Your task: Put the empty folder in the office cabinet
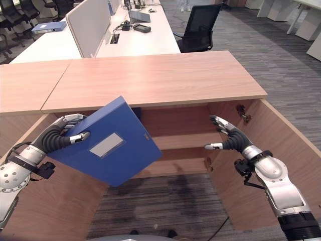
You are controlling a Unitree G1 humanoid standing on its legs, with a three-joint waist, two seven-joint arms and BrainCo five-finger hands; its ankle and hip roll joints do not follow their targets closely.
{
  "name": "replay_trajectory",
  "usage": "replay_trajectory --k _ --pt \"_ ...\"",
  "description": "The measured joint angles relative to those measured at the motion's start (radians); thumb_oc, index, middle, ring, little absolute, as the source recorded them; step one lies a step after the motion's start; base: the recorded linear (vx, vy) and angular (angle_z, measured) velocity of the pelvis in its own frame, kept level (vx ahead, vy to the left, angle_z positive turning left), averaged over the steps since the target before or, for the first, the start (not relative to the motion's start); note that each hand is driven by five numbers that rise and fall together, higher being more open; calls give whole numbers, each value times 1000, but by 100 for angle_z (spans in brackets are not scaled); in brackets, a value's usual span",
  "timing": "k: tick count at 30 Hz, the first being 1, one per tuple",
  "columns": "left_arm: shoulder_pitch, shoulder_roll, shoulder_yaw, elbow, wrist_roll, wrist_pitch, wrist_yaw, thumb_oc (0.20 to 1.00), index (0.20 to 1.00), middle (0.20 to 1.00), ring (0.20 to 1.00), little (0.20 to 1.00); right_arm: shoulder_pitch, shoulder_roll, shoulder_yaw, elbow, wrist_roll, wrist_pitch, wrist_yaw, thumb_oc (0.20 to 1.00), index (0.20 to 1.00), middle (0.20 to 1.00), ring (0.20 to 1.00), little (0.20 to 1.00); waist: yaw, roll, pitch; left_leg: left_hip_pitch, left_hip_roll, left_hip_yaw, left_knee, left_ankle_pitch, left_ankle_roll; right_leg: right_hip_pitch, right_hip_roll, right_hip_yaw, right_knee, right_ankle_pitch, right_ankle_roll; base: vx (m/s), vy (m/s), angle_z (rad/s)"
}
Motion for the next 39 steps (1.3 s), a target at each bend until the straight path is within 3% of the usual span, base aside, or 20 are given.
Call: replay_trajectory --k 3,8,17,20,23,26,30,31,32,33,34,36,39 --pt "-11 5 -27 -26 -19 -1 -52 200 200 200 200 200 -19 -23 58 -59 0 -4 75 1000 1000 1000 1000 1000 3 -2 -1 0 0 1 0 0 0 -1 0 1 0 0 0 0 0 0" --pt "-30 5 -45 -81 -22 -33 -77 200 200 200 200 200 -46 -11 133 -53 -1 -8 95 1000 1000 1000 1000 1000 4 -1 -1 0 0 3 0 0 0 -1 0 3 0 0 0 0 0 0" --pt "-117 47 -115 -101 -8 -51 -74 200 200 200 200 200 -98 -11 188 -108 -28 -21 97 1000 1000 1000 1000 1000 7 -4 -3 0 0 7 0 0 0 -3 0 6 0 1 1 0 0 0" --pt "-151 48 -151 -106 0 -60 -72 200 200 200 200 200 -149 -8 256 -106 -28 -22 97 1000 1000 1000 1000 1000 6 -6 -4 1 0 9 0 0 0 -3 0 8 0 2 2 0 0 0" --pt "-186 48 -161 -112 11 -72 -59 200 200 200 200 200 -180 18 298 -103 -26 -29 89 1000 1000 1000 1000 1000 4 -11 -9 2 0 13 0 0 0 -3 0 9 0 2 2 0 0 0" --pt "-236 49 -246 -107 61 -86 -49 200 200 200 200 200 -253 51 336 -97 -2 -31 59 1000 1000 1000 1000 1000 4 -16 -15 3 -1 16 1 0 0 -5 0 14 1 8 0 -36 0 -5" --pt "-306 25 -308 -87 88 -66 -42 200 200 200 200 200 -278 98 366 -31 24 -37 36 1000 1000 1000 1000 1000 -2 -16 -22 4 -1 17 1 0 0 -5 -1 16 1 8 1 -3 1 -1" --pt "-327 11 -352 -31 88 -32 -39 200 200 200 200 200 -280 162 386 72 52 -40 25 573 573 573 573 573 -6 -15 -32 4 -1 20 1 0 0 -6 -1 18 1 8 1 -19 -3 -4" --pt "-327 5 -369 -28 88 -21 -39 200 200 200 200 200 -274 191 405 104 60 -42 22 200 200 200 200 200 -7 -14 -35 3 -1 21 1 0 0 -7 -1 19 1 8 1 -30 -7 -4" --pt "-327 -30 -402 43 89 19 -42 200 200 200 200 200 -194 380 398 258 171 -77 -37 200 200 200 200 200 -6 -13 -46 2 -1 21 1 0 0 -9 -1 19 0 7 0 -35 -3 -2" --pt "-303 -33 -425 60 88 26 -45 200 200 200 200 200 -128 421 398 274 188 -90 -44 200 200 200 200 200 -4 -12 -45 -1 -2 22 1 1 0 -11 -2 19 0 8 1 0 0 0" --pt "-272 -35 -448 74 75 35 -55 200 200 200 200 200 -57 456 417 295 259 -98 -56 200 200 200 200 200 -4 -13 -46 -1 -3 22 0 1 -1 -11 -3 18 0 7 2 0 0 0" --pt "-250 -25 -463 87 39 62 -71 200 200 200 200 200 -67 409 506 306 390 -50 -66 200 200 200 200 200 0 -16 -48 3 -2 19 0 3 -3 -4 -3 12 0 8 2 -14 -18 4"
